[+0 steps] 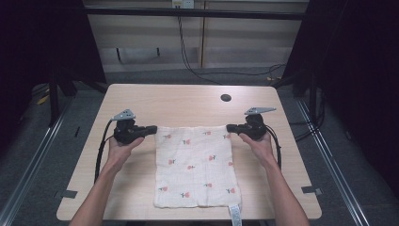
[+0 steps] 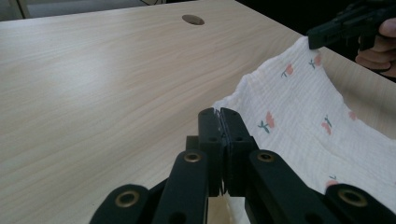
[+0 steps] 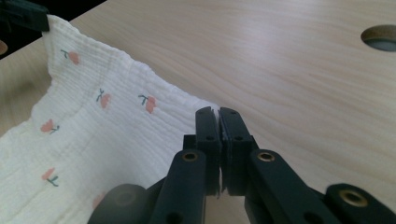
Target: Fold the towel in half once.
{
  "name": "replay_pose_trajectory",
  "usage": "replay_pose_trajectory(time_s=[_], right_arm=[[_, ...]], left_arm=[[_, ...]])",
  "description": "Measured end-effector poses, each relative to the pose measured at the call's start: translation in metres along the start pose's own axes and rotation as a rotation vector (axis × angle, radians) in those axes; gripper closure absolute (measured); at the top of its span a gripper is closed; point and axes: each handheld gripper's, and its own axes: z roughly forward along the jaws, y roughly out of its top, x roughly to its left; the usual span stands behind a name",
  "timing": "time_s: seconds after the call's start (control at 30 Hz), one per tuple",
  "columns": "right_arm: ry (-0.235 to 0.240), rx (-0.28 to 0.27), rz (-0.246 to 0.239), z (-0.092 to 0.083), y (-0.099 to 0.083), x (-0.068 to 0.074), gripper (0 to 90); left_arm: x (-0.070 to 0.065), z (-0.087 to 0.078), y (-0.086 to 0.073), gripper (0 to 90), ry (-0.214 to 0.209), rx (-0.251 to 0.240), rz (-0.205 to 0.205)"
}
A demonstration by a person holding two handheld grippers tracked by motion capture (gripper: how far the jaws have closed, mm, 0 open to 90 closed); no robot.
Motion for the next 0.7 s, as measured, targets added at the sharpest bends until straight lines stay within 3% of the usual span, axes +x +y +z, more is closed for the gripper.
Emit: replay_pose_trajectory(time_s=[0.27, 0.4, 0.43, 0.5, 0.6, 0.7], right_arm=[[-0.002, -0.025, 0.019, -0.004, 0.006, -0.007, 87.2], [-0.007, -0.039, 0.010, -0.008, 0.011, -0.009, 87.2], [-0.011, -0.042, 0.005, -0.010, 0.014, -0.009, 87.2], [-0.015, -0.039, -0.003, -0.013, 0.018, -0.007, 87.1], [0.006, -0.070, -0.002, -0.019, 0.016, -0.005, 87.1], [0.006, -0.035, -0.012, -0.024, 0.005, -0.002, 87.2]], left_arm=[[0.001, 0.005, 0.007, 88.5, 0.010, 0.000, -0.009], [0.000, 0.004, 0.016, 88.5, 0.012, -0.022, 0.001], [0.000, 0.002, 0.021, 88.6, -0.004, -0.066, -0.012], [-0.005, 0.001, 0.023, 88.5, -0.017, -0.081, 0.000], [-0.011, 0.001, 0.021, 88.6, -0.021, -0.061, 0.025], [-0.019, -0.002, 0.014, 88.6, -0.015, -0.015, 0.054]])
